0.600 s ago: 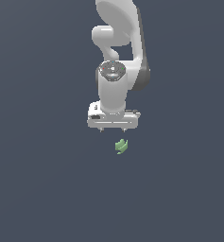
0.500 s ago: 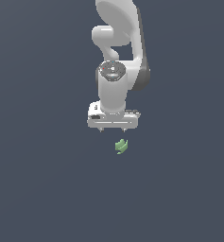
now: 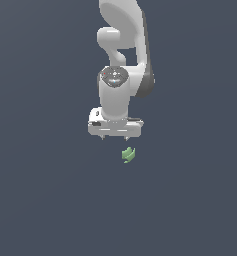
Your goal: Pick up the object and move it to a goal position.
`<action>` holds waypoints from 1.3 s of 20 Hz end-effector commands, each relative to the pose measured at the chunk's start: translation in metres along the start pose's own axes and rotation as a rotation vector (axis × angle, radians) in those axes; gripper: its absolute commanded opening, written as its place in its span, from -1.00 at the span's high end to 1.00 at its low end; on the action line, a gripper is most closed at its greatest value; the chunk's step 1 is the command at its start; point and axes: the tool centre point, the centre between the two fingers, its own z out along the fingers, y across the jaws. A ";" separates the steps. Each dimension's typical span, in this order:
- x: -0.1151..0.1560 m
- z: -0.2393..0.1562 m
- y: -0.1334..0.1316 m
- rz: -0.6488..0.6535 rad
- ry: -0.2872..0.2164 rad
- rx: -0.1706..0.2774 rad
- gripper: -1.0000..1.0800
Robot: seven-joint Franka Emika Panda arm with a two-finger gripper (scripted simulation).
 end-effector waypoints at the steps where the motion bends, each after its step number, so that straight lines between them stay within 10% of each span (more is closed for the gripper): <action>1: 0.000 0.000 0.000 0.000 0.001 -0.001 -0.92; 26: 0.009 0.024 -0.029 0.315 0.003 0.015 -0.92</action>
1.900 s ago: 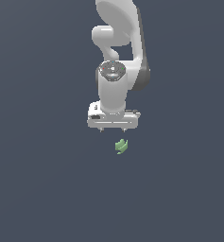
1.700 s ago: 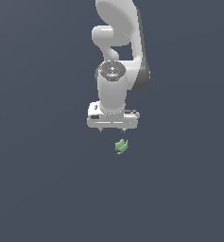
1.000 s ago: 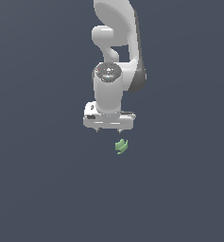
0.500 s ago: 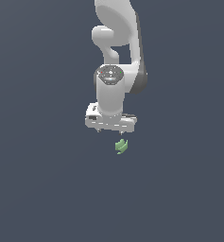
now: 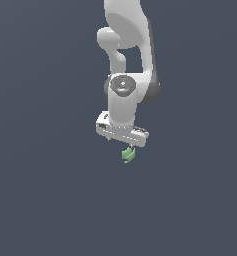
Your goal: Pick up the object and move it to a goal position.
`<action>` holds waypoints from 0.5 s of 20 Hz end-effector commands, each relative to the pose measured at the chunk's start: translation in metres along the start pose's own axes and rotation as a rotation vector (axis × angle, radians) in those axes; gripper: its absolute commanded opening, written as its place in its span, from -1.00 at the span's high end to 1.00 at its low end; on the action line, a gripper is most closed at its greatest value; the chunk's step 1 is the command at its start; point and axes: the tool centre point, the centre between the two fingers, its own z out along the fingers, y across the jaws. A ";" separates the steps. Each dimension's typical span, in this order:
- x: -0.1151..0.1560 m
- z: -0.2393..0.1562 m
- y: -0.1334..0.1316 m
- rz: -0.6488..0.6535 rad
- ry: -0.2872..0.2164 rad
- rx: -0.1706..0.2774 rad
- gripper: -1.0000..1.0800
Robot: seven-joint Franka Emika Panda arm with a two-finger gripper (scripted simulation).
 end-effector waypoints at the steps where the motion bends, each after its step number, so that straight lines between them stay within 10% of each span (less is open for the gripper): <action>1: 0.000 0.005 -0.006 0.062 0.000 0.002 -0.92; 10: -0.001 0.022 -0.026 0.284 0.002 0.009 -0.92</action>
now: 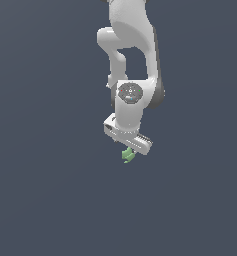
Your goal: Pick up the object and move it to a goal position.
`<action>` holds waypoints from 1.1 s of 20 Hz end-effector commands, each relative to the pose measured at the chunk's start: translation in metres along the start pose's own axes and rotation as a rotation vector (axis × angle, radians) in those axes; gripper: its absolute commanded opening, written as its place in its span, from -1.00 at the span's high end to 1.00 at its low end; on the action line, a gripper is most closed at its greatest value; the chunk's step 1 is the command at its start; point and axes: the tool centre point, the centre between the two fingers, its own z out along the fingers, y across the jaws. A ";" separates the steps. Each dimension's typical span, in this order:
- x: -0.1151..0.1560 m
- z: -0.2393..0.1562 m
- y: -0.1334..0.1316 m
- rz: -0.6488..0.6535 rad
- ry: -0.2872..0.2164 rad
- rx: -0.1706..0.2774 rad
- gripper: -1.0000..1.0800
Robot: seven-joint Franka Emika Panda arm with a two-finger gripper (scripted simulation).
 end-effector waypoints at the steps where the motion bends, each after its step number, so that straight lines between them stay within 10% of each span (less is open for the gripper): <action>1: -0.002 0.005 -0.005 0.060 0.001 0.002 -0.92; 22: -0.007 0.022 -0.020 0.239 0.003 0.006 -0.92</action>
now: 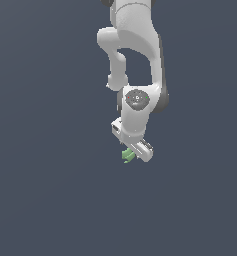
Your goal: Pick up the object and move it to a goal position.
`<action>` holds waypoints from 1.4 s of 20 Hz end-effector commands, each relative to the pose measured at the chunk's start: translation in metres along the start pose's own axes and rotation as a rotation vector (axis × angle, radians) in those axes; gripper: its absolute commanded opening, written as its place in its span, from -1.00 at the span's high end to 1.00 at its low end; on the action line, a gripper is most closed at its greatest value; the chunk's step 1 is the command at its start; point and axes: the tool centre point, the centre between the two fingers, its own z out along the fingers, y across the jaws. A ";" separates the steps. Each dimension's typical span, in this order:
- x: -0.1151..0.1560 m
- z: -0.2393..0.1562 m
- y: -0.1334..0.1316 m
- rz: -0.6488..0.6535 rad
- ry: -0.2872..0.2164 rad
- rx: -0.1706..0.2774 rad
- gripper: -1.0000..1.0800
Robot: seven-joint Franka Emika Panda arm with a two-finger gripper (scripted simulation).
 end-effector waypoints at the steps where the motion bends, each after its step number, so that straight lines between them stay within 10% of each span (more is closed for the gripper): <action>1: 0.000 0.005 0.000 0.000 0.000 -0.001 -0.92; 14: 0.000 0.049 0.000 0.005 0.000 0.000 -0.92; 15: 0.000 0.049 0.000 0.005 0.000 0.000 1.00; 28: 0.002 0.047 0.000 0.004 0.000 0.000 1.00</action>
